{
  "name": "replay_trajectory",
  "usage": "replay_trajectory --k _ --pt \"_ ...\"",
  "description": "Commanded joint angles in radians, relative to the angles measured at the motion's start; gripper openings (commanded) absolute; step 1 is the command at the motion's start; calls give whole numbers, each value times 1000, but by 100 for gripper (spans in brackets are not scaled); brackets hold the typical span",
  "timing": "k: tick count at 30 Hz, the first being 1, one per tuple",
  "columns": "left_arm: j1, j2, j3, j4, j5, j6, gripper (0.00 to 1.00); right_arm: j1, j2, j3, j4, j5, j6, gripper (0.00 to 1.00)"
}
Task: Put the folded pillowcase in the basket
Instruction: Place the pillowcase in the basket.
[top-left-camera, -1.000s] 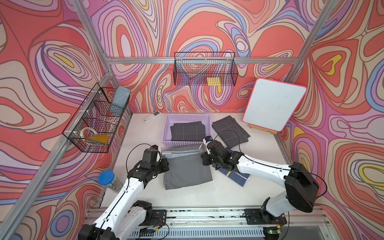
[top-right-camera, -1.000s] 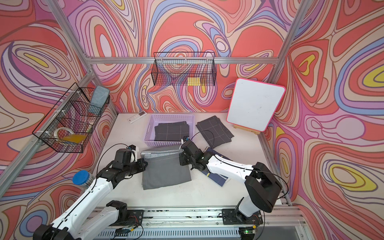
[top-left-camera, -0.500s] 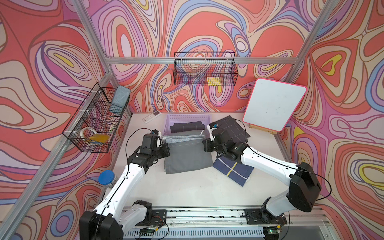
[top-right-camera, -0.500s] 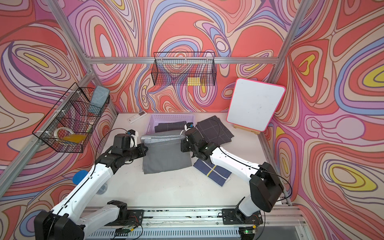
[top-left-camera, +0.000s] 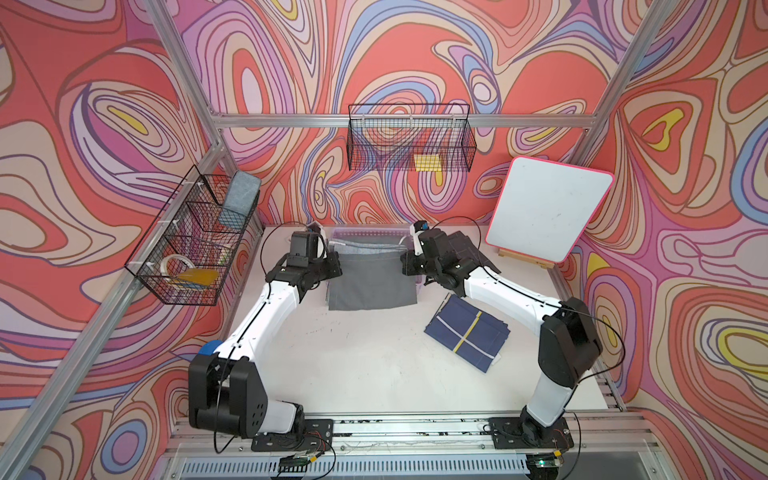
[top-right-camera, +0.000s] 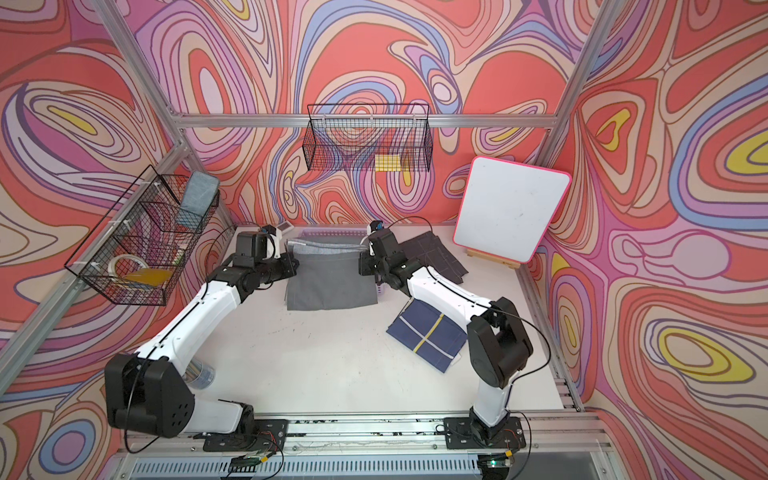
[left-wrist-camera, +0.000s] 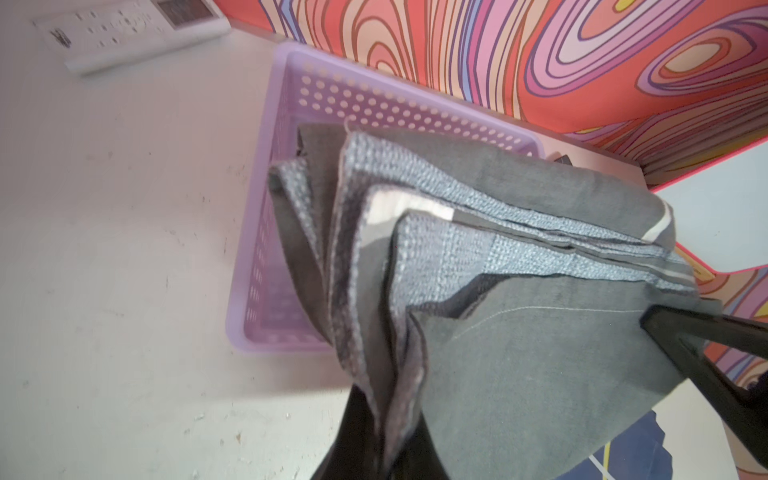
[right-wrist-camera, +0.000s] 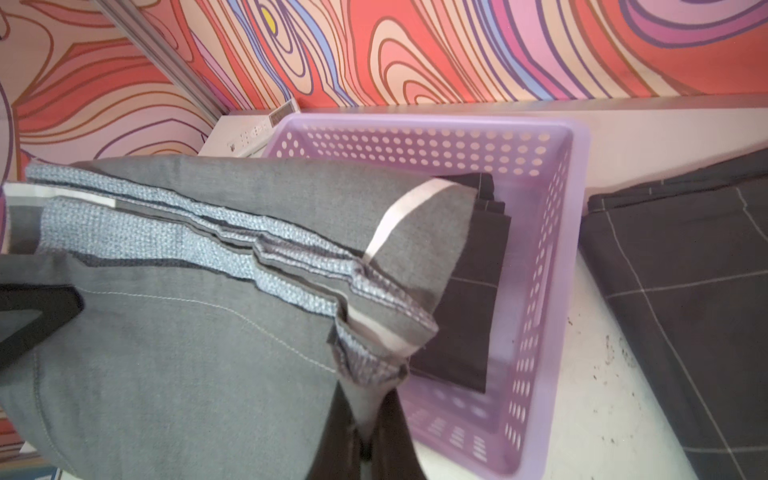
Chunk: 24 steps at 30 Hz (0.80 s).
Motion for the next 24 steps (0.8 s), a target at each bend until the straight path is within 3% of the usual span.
replay_trajectory --k 1,9,24 --pt "15 73 94 40 20 46 0 -24 52 69 -1 -21 -26 0" --pt "27 253 289 6 46 93 0 -52 177 204 16 -17 -40 0" --pt "52 479 436 27 105 103 0 -129 376 392 -5 -62 -43 0"
